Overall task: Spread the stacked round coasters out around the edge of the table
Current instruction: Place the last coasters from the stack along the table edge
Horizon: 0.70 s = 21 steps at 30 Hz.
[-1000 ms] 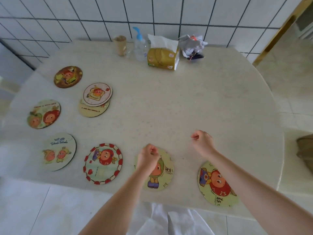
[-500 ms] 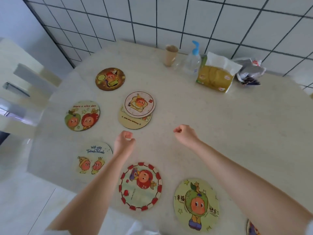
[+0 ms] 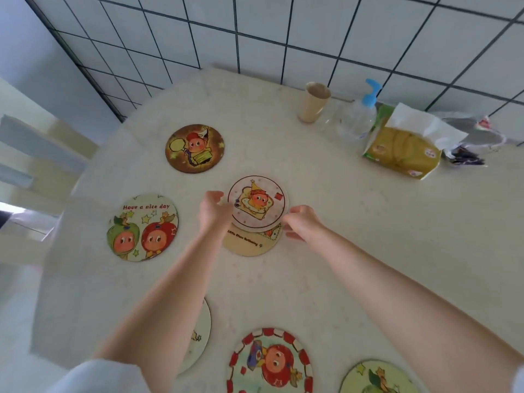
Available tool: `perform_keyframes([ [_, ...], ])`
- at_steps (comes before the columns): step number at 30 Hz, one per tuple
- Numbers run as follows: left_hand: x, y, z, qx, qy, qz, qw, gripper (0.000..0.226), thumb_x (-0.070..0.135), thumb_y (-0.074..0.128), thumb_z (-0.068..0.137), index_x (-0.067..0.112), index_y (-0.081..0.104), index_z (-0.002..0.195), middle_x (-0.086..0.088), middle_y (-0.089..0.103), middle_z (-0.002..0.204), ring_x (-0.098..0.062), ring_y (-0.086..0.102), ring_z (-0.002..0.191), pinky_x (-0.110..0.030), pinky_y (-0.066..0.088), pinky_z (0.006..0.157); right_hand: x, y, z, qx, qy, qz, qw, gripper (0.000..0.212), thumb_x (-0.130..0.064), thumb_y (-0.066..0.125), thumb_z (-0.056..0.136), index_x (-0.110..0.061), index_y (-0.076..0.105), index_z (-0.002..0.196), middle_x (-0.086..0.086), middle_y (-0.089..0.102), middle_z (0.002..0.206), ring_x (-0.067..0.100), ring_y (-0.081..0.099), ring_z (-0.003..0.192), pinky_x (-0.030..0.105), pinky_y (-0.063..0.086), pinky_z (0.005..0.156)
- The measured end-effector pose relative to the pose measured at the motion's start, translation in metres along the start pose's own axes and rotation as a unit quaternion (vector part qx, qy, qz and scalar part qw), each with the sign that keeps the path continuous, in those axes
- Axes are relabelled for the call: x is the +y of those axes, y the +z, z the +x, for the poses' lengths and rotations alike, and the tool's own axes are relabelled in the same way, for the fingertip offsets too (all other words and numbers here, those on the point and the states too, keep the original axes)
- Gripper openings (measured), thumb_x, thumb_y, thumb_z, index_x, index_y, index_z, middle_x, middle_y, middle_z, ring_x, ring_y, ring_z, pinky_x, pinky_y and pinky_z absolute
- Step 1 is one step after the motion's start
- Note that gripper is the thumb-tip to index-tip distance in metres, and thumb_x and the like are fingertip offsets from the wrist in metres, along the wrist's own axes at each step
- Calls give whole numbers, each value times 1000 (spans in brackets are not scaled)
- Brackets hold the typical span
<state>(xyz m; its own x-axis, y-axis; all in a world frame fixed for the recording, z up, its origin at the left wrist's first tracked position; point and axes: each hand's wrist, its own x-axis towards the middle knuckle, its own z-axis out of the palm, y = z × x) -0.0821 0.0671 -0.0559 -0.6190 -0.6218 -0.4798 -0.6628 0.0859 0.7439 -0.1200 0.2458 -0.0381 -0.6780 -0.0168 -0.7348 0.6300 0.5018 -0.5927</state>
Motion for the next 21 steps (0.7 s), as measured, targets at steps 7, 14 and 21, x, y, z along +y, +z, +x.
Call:
perform_keyframes([
  [7, 8, 8, 16, 6, -16, -92, 996, 38, 3, 50, 81, 16, 58, 116, -2, 61, 116, -21, 56, 105, -32, 47, 82, -14, 4, 22, 2, 51, 90, 995, 17, -2, 58, 83, -2, 69, 97, 18, 72, 98, 24, 65, 76, 38, 61, 80],
  [14, 8, 3, 17, -8, -4, -125, 992, 37, 14, 66, 83, 21, 55, 118, 4, 61, 93, -4, 56, 76, -18, 40, 56, -27, 13, 21, -21, 13, 123, 992, 7, -6, 58, 86, -11, 61, 88, 9, 65, 85, 20, 60, 69, 29, 55, 60],
  [21, -28, -12, -9, -22, -35, -105, 994, 18, 8, 65, 77, 25, 69, 84, 3, 60, 71, -14, 52, 63, -23, 41, 55, 3, 29, 0, 3, -37, 49, 998, 21, 2, 55, 72, -7, 59, 90, 7, 56, 83, 24, 52, 78, 34, 43, 67],
])
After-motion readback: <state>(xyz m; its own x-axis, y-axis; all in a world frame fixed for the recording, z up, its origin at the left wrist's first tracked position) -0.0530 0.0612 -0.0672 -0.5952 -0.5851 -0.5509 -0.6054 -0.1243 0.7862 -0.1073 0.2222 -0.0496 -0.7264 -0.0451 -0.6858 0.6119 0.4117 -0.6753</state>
